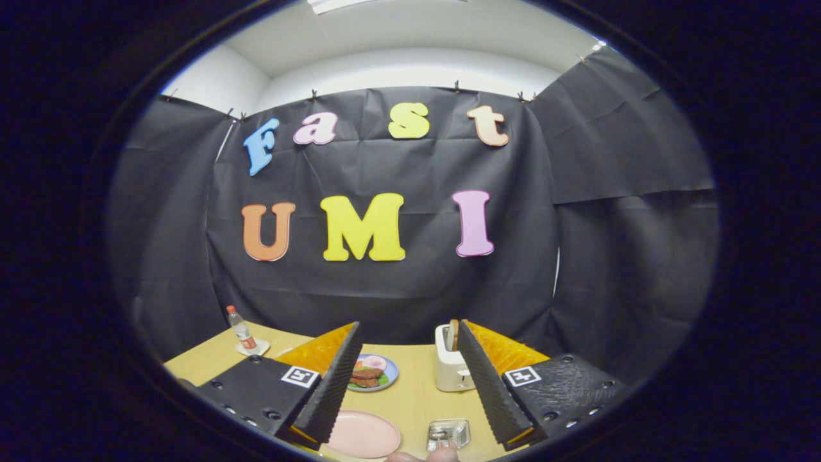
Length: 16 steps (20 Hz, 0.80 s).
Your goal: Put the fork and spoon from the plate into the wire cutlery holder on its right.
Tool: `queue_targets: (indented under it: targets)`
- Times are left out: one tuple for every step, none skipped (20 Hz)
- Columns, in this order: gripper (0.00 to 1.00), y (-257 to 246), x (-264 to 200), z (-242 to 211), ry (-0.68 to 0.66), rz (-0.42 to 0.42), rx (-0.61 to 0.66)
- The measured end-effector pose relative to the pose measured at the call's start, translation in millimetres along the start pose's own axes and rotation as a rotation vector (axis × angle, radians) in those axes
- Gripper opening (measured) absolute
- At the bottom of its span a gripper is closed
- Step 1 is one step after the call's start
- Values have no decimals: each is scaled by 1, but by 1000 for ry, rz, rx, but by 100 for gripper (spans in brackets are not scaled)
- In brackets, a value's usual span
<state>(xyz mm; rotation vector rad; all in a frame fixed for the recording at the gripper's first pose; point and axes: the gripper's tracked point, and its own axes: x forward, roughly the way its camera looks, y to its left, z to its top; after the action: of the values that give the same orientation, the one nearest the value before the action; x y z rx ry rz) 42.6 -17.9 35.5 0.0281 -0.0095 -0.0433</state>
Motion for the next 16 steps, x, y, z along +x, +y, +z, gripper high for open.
queue_targets:
  targets:
    - [90, 0, -1, 1, -2, -1, -2]
    - [90, 2, 0, 2, -6, 2, -3]
    - [91, 3, -1, 3, -8, 3, -2]
    - [91, 3, 0, 4, -9, 2, 2]
    - [91, 3, 0, 4, -10, 5, 8]
    - [91, 3, 0, 5, -12, 8, 13]
    - [91, 4, -1, 7, -17, 14, 19]
    - [92, 6, -1, 7, -16, 20, 20]
    - [92, 6, 0, 7, -17, 21, 22]
    - [92, 3, 0, 8, -20, 16, 23]
    - [92, 2, 0, 10, -24, 11, 25]
    - [92, 1, 1, 12, -29, 5, 26]
    - [92, 0, 1, 13, -31, 2, 27]
    - [92, 0, 0, 14, -36, 3, 26]
    - [92, -2, 1, 15, -38, -1, 23]
    - [92, -3, 2, 15, -38, -6, 22]
